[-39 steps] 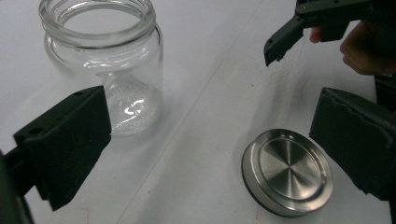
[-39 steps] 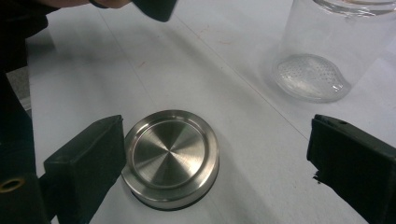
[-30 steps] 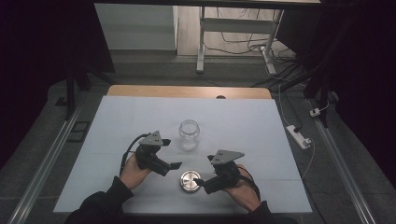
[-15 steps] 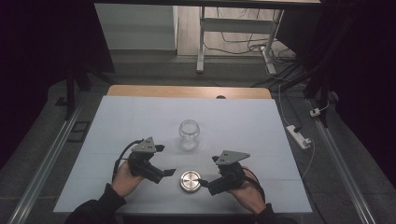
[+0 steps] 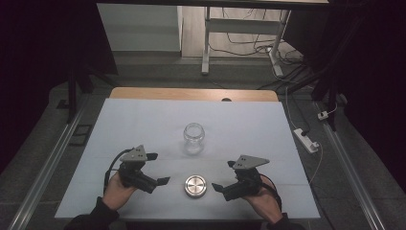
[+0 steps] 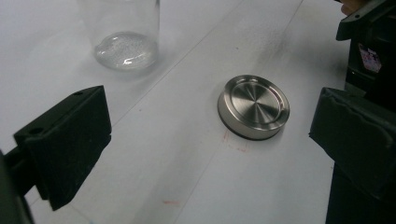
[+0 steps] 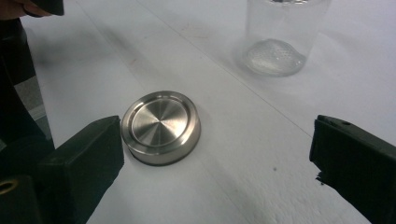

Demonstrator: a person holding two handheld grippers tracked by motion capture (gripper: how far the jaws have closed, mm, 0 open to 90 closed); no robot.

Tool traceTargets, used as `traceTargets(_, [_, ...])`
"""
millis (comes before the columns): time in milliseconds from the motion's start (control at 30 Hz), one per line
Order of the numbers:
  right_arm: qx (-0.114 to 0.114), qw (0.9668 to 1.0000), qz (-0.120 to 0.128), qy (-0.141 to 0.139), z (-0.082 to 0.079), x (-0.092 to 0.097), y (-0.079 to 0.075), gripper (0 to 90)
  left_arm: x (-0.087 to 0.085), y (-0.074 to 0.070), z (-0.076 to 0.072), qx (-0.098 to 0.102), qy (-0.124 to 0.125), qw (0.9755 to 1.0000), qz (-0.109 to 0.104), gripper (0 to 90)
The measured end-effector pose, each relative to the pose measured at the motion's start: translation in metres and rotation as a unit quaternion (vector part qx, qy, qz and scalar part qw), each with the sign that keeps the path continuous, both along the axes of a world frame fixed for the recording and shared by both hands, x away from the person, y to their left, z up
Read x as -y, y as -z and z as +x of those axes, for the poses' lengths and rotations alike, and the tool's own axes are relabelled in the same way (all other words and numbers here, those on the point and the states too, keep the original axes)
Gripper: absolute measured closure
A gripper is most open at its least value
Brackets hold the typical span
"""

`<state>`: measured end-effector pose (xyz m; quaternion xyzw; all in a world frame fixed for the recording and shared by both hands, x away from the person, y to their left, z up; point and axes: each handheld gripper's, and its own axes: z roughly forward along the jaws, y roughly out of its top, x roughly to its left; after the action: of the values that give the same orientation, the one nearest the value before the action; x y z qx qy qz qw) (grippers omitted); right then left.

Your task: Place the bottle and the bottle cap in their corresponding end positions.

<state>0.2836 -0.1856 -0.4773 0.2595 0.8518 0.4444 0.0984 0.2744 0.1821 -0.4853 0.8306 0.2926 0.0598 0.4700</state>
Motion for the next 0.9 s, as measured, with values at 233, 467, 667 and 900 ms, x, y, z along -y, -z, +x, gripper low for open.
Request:
traceTargets(233, [0.004, 0.9999, 0.001, 0.014, -0.003, 0.012, -0.002, 1.6, -0.015, 0.002, -0.010, -0.004, -0.016, 0.9998, -0.006, 0.0])
traceTargets(467, [0.003, 0.9994, 0.004, 0.034, -0.006, 0.028, -0.003, 0.9, -0.033, 0.003, -0.022, -0.009, -0.038, 0.9992, -0.013, 0.0])
traceTargets(667, [0.007, 0.9986, 0.005, 0.053, -0.008, 0.044, -0.002, 0.9, -0.051, 0.006, -0.035, -0.012, -0.060, 0.9980, -0.017, 0.0])
traceTargets(900, [0.008, 0.9968, 0.007, 0.079, -0.013, 0.064, -0.001, 0.7, -0.073, 0.009, -0.049, -0.014, -0.086, 0.9958, -0.026, 0.0])
